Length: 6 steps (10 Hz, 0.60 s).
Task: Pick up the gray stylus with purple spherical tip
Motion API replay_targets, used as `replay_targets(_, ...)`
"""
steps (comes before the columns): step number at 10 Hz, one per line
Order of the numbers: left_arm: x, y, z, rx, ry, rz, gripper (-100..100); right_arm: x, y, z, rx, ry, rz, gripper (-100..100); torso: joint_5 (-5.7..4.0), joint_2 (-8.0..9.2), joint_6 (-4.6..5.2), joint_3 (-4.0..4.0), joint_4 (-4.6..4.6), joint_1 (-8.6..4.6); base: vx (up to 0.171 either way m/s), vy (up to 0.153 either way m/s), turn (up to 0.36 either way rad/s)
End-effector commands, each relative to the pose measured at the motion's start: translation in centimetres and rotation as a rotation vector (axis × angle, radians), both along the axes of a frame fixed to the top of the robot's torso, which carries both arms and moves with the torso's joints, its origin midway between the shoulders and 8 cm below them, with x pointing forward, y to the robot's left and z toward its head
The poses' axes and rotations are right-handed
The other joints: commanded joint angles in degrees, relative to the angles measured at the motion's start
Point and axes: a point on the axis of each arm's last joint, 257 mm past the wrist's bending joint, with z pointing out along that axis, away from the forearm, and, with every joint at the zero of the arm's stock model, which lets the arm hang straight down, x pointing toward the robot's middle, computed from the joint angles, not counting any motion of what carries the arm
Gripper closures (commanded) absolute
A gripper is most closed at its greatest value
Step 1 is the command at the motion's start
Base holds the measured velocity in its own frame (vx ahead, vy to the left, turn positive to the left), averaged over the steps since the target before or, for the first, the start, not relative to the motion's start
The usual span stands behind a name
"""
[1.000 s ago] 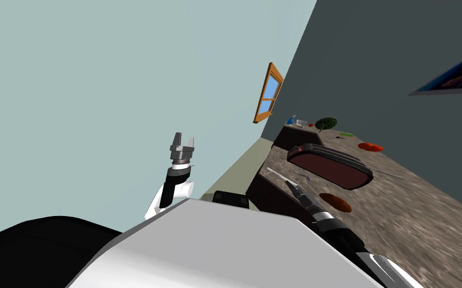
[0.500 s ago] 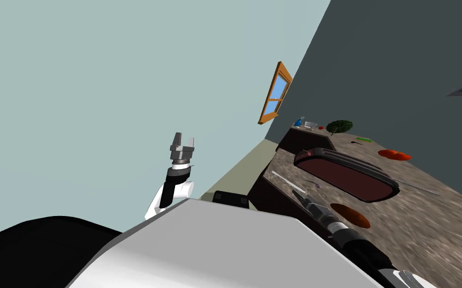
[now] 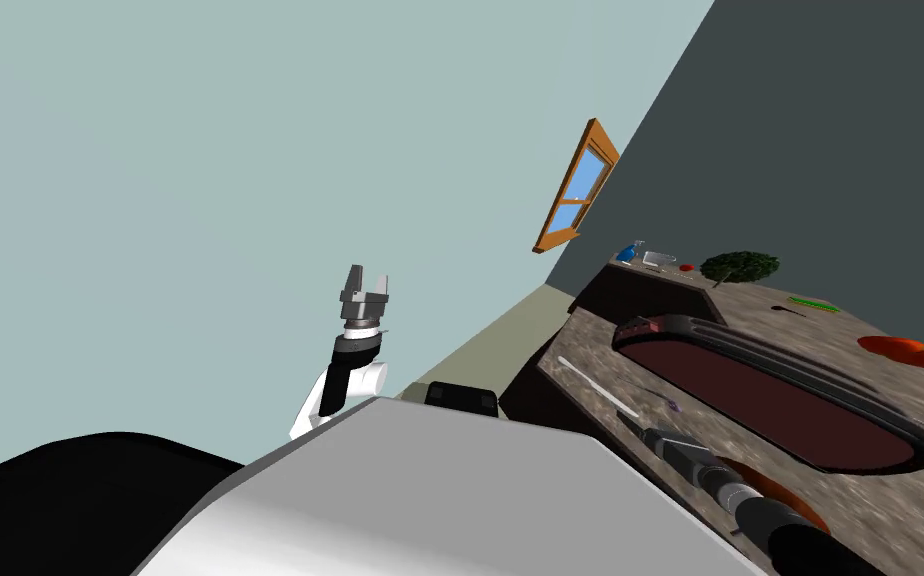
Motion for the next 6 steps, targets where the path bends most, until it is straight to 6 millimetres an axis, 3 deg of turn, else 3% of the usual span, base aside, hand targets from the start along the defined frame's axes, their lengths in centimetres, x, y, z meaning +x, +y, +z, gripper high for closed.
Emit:
replay_targets(1,0.0,0.0,0.0,0.0,0.0,0.0,0,-0.9,-1.2,0.0,-0.052,0.046,0.024,-100,0.0,0.0,0.0,0.0,0.0,0.0,0.036,-0.018,0.099)
replay_targets(2,0.0,0.0,0.0,0.0,0.0,0.0,0,-2.6,-3.3,-0.3,-0.112,0.111,0.036,-100,0.0,0.02,0.07,0.01,0.0,0.01,0.031,-0.01,0.158)
replay_targets(3,0.0,0.0,0.0,0.0,0.0,0.0,0,-2.5,-3.3,-0.3,-0.115,0.112,0.04,-100,0.0,0.04,0.03,0.02,0.01,0.03,0.026,-0.012,0.099)
replay_targets(4,0.0,0.0,0.0,0.0,0.0,0.0,0,-4.1,-5.3,-0.4,-0.173,0.178,0.058,-100,0.0,0.06,0.06,0.03,0.01,0.04,0.034,-0.007,0.169)
replay_targets(6,0.0,0.0,0.0,0.0,0.0,0.0,0,-7.1,-8.5,-0.4,-0.263,0.299,0.097,-100,0.0,-0.05,-0.01,-0.03,-0.01,0.01,0.055,-0.02,0.315)
